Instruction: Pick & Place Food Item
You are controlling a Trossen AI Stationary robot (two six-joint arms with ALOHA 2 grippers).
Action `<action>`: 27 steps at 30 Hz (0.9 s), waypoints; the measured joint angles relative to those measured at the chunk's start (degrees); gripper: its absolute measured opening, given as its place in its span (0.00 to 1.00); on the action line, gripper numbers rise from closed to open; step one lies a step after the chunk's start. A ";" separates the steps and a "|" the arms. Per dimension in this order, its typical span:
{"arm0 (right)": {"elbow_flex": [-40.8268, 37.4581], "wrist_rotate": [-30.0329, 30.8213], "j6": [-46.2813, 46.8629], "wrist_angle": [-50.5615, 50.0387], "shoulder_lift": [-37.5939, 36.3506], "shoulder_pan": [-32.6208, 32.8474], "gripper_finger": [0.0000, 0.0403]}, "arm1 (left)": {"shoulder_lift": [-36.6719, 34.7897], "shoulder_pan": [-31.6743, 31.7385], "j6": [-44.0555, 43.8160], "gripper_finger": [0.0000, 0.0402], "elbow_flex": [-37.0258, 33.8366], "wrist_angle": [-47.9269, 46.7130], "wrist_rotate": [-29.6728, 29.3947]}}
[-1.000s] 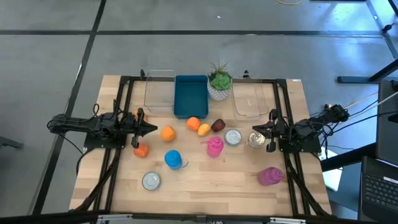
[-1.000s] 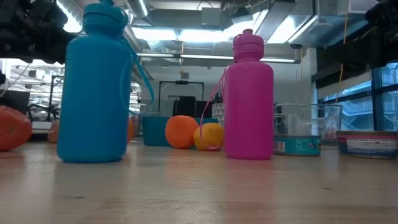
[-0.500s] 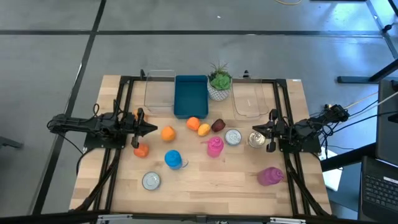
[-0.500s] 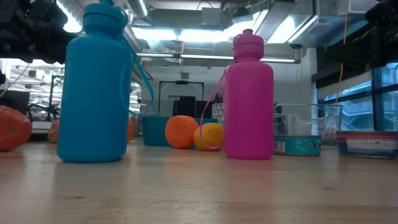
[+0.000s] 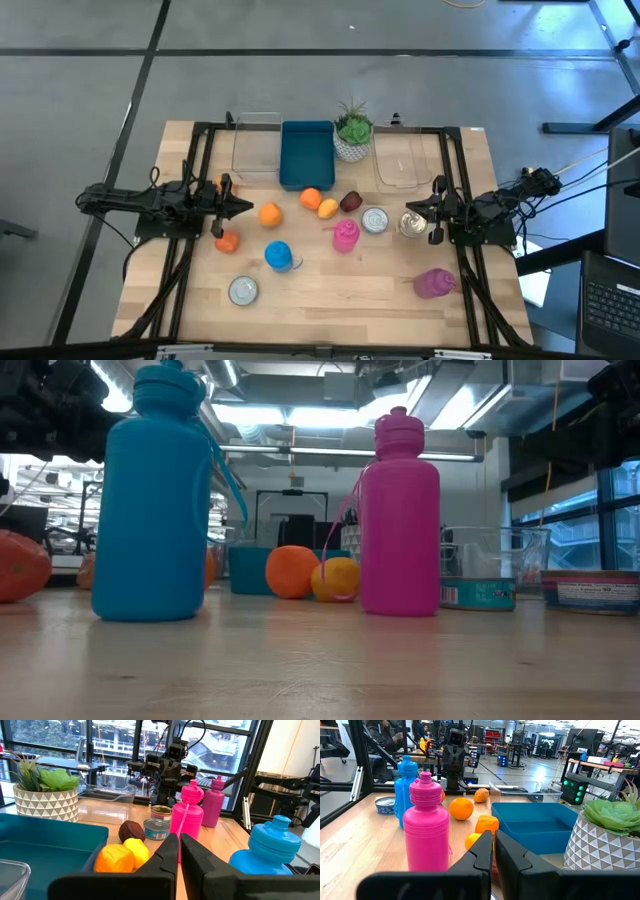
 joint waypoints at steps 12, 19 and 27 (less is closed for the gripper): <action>0.00 0.01 -0.01 -0.01 0.00 0.01 0.05 | -0.01 0.01 -0.02 0.03 -0.01 0.00 0.00; 0.02 0.00 0.00 -0.01 0.00 0.02 0.05 | 0.00 -0.01 0.00 0.02 0.01 0.00 0.00; 0.01 0.00 -0.02 0.00 0.00 0.01 0.05 | 0.00 0.01 0.00 0.03 -0.01 0.00 -0.01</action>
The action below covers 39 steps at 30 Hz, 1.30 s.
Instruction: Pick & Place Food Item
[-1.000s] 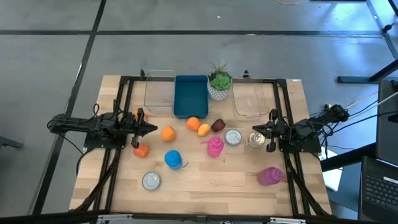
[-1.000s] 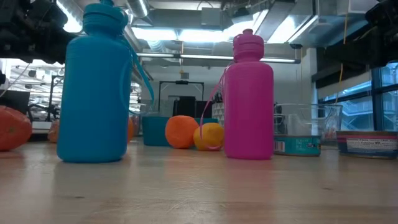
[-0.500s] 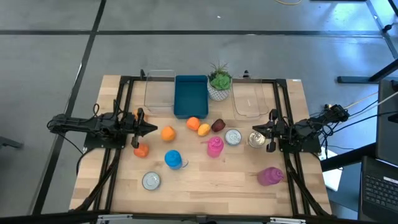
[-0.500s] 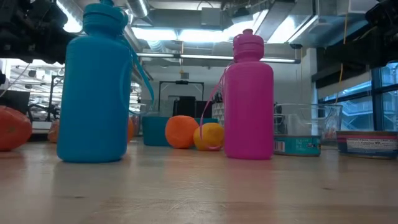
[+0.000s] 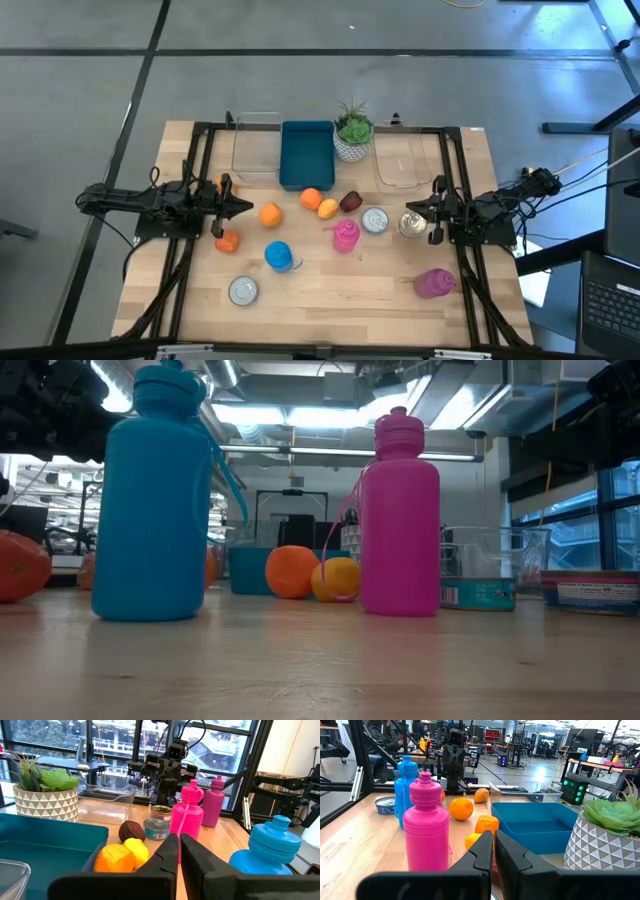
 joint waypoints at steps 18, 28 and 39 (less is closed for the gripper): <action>0.01 0.01 0.01 0.00 0.00 0.00 0.05 | -0.01 0.00 3.97 0.03 0.01 2.46 -0.30; -0.01 0.00 0.02 0.00 0.00 0.00 0.05 | 0.01 -0.02 6.88 0.02 0.01 4.82 -0.83; 0.01 0.00 0.01 0.00 0.00 0.01 0.05 | 0.01 0.00 11.71 0.03 -0.01 7.85 -2.64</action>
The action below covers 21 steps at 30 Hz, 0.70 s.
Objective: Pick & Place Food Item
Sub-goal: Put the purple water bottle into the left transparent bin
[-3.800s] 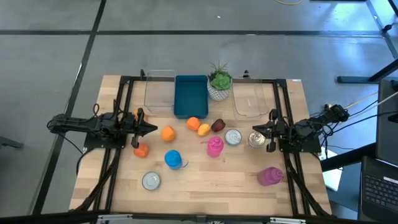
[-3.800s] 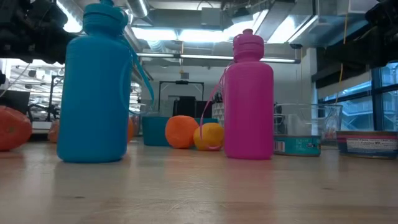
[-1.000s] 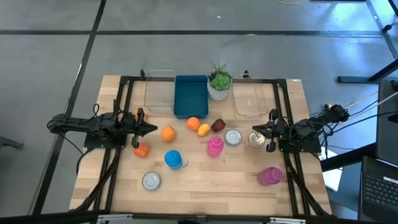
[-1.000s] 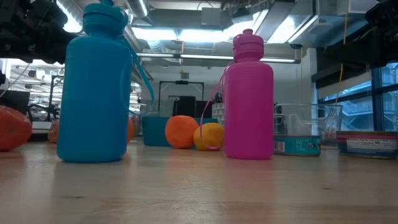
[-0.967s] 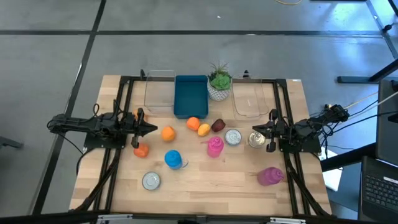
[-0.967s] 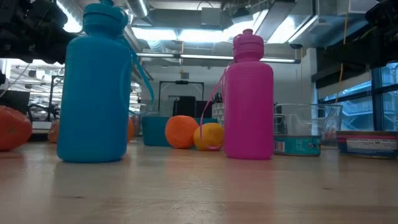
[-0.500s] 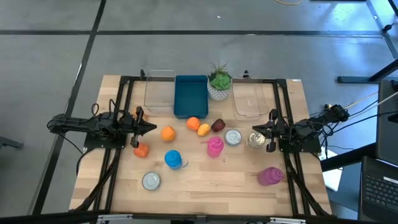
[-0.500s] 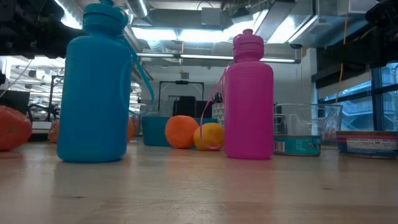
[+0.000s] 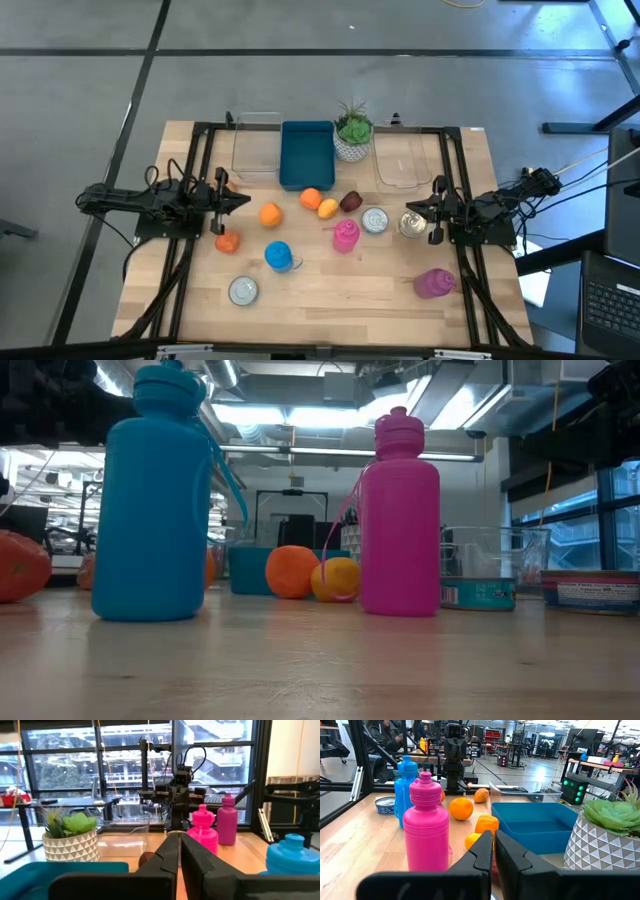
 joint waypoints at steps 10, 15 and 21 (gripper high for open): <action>-0.01 0.01 -2.71 0.00 0.00 -0.02 0.05 | 0.00 0.00 -1.37 0.05 0.00 0.00 0.02; 0.00 -0.02 -6.33 0.02 0.00 -0.02 0.05 | 0.00 -0.01 -2.13 0.09 0.00 0.00 0.02; -0.02 -1.89 2.52 2.45 0.00 -0.02 0.05 | 0.00 0.00 -2.70 0.18 0.00 -0.21 0.02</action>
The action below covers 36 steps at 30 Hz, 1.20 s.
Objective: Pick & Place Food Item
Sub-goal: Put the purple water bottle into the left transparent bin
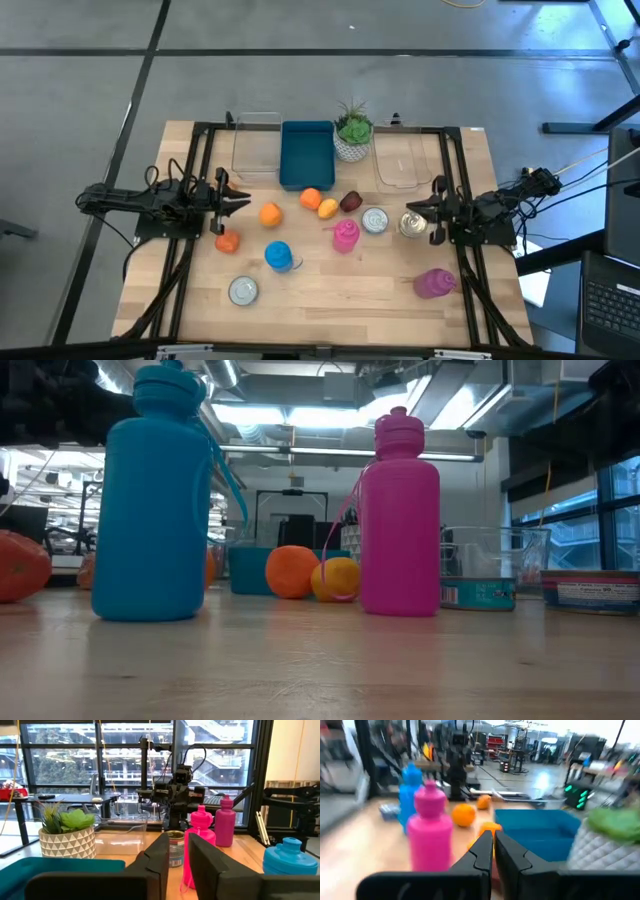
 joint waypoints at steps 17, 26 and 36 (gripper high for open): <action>0.00 3.06 9.27 8.59 0.00 0.00 0.05 | -0.01 0.00 4.31 0.49 0.01 -0.21 -5.59; 0.00 4.56 12.19 10.43 0.00 -0.02 0.12 | 0.00 0.00 11.36 0.49 0.00 7.11 -8.53; 0.00 -1.18 12.57 18.77 0.00 0.00 0.56 | 0.00 0.00 24.70 0.48 0.02 19.39 -14.05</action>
